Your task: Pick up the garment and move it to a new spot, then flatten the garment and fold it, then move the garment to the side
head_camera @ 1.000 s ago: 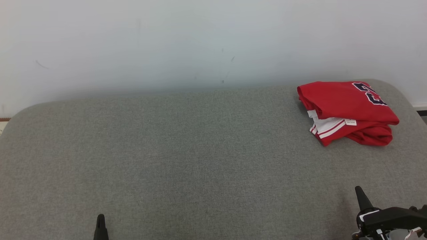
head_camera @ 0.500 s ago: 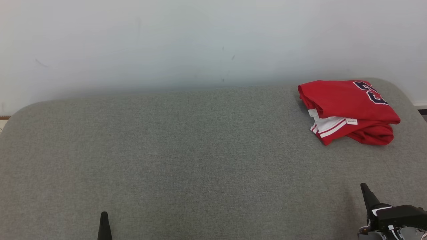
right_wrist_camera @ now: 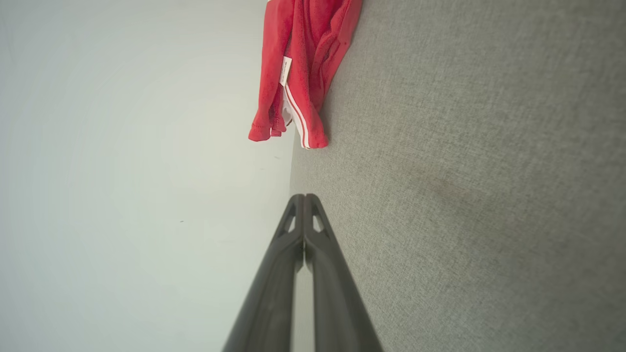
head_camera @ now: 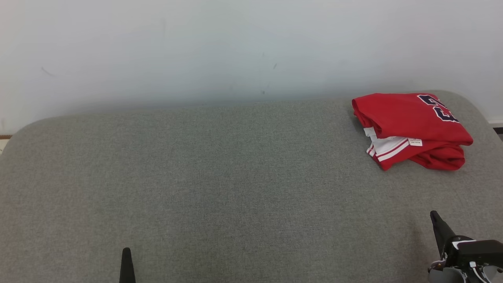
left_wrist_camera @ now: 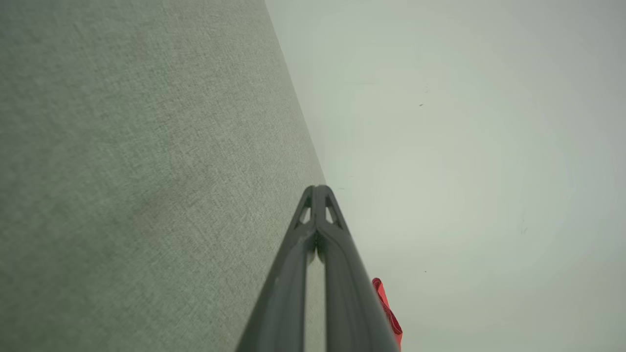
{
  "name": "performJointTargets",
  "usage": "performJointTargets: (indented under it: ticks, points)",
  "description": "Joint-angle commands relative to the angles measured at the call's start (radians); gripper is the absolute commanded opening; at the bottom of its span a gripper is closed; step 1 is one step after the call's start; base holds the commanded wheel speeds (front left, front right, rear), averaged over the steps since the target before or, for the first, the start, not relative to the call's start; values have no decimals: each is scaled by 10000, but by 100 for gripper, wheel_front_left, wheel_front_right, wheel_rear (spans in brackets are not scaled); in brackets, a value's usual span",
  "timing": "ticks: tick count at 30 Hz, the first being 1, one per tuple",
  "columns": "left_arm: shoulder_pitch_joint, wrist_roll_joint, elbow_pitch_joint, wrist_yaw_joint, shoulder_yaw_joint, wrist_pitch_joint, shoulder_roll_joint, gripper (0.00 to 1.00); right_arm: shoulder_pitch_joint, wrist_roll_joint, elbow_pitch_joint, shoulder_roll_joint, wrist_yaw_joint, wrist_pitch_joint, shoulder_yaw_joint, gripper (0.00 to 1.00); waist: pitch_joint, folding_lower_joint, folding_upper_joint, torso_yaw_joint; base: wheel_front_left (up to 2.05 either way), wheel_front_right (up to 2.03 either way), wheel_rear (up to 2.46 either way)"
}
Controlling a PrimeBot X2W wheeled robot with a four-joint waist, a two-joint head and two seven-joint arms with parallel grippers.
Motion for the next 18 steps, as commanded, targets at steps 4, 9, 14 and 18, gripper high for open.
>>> performJointTargets:
  ticks: [4, 9, 14, 18]
  points:
    - [-205, -529, 42, -86, -101, -52, 49, 0, -195, 468, 16, -57, 4, 247, -229, 0, 19, -1, 0, 5, 0, 0, 0]
    - [-267, -973, 103, -113, -198, -55, 50, 0, -268, 838, 73, -55, 4, 463, -419, 0, 42, -1, 0, 10, 0, 0, 0]
    - [-321, -1374, 159, -154, -294, -58, 49, 0, -316, 1216, 133, -52, 4, 653, -598, 0, 65, -1, 0, 15, 0, 0, 0]
    - [-381, -1715, 205, -166, -360, -61, 48, 0, -384, 1491, 173, -50, 4, 812, -745, 0, 83, -1, 0, 20, 0, 0, 0]
